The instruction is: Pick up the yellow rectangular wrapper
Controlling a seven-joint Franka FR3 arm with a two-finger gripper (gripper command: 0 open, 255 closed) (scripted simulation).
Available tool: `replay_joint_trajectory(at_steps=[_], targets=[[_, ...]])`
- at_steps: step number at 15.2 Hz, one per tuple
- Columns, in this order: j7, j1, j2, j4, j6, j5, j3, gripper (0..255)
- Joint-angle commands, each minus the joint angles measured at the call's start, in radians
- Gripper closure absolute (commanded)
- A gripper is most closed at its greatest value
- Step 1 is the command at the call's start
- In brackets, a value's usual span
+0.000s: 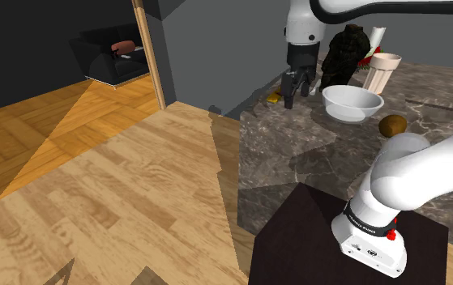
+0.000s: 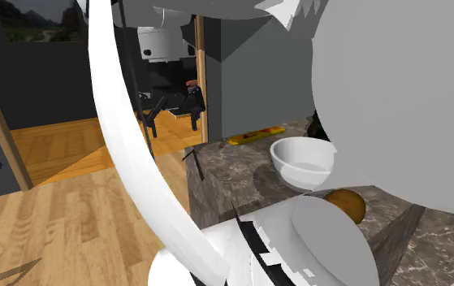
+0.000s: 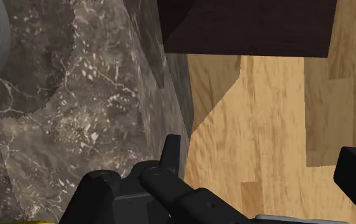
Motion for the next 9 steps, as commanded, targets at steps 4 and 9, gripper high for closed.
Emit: replay_joint_trajectory(at_steps=[4, 9], targets=[[0.057, -0.042, 0.093, 0.03, 0.071, -0.004, -0.01, 0], [0.151, -0.106, 0.245, 0.095, 0.173, -0.011, -0.033, 0]])
